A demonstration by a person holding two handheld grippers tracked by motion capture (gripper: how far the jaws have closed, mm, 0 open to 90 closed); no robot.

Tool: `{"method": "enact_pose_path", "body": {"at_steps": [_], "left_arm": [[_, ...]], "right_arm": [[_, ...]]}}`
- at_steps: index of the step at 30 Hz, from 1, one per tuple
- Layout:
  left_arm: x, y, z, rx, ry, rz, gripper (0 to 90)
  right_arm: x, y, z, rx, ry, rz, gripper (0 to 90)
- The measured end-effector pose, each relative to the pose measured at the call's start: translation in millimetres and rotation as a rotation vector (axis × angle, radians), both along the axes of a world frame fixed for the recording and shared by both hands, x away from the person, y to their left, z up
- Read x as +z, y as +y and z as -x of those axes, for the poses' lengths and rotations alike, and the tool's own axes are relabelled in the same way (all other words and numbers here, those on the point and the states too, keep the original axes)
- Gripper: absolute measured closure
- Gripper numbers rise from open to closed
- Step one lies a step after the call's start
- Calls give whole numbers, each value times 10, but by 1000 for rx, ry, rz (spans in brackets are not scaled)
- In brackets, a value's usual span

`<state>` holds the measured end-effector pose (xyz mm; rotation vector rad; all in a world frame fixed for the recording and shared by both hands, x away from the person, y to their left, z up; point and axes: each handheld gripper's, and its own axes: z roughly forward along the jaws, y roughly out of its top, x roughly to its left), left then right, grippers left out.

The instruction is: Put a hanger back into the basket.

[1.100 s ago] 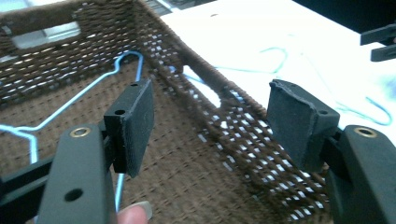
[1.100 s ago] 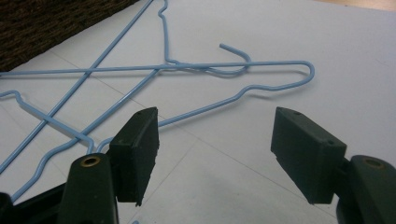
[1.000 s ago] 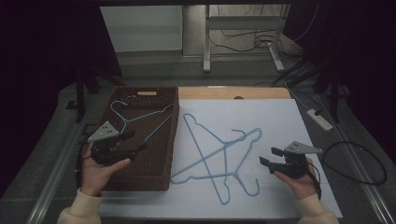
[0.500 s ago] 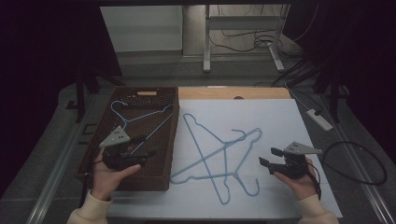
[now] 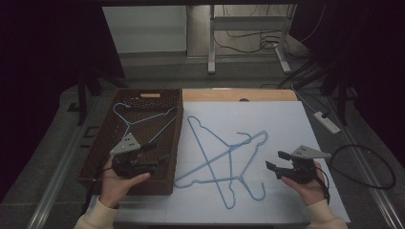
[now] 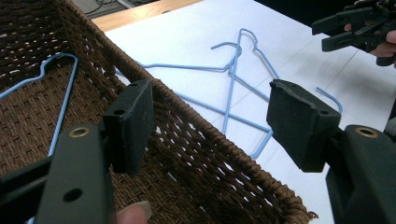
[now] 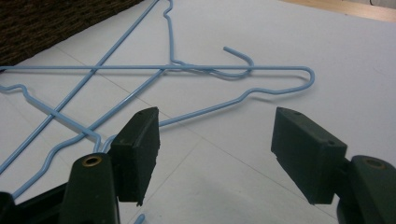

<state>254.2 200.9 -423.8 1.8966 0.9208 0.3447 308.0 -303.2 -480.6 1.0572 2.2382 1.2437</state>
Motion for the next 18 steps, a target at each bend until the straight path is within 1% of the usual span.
{"method": "enact_pose_path", "body": {"at_steps": [10,13,14,18], "left_arm": [[-41,-20,34,-9,9,7,331],[-82,-36,23,-30,33,41,332],[-90,-41,19,-33,37,44,333],[-100,-61,15,-27,32,23,334]], "right_arm": [[-9,46,-19,13,12,16,332],[0,81,-34,25,16,31,332],[4,94,-39,27,16,36,332],[19,136,-51,37,20,46,331]]}}
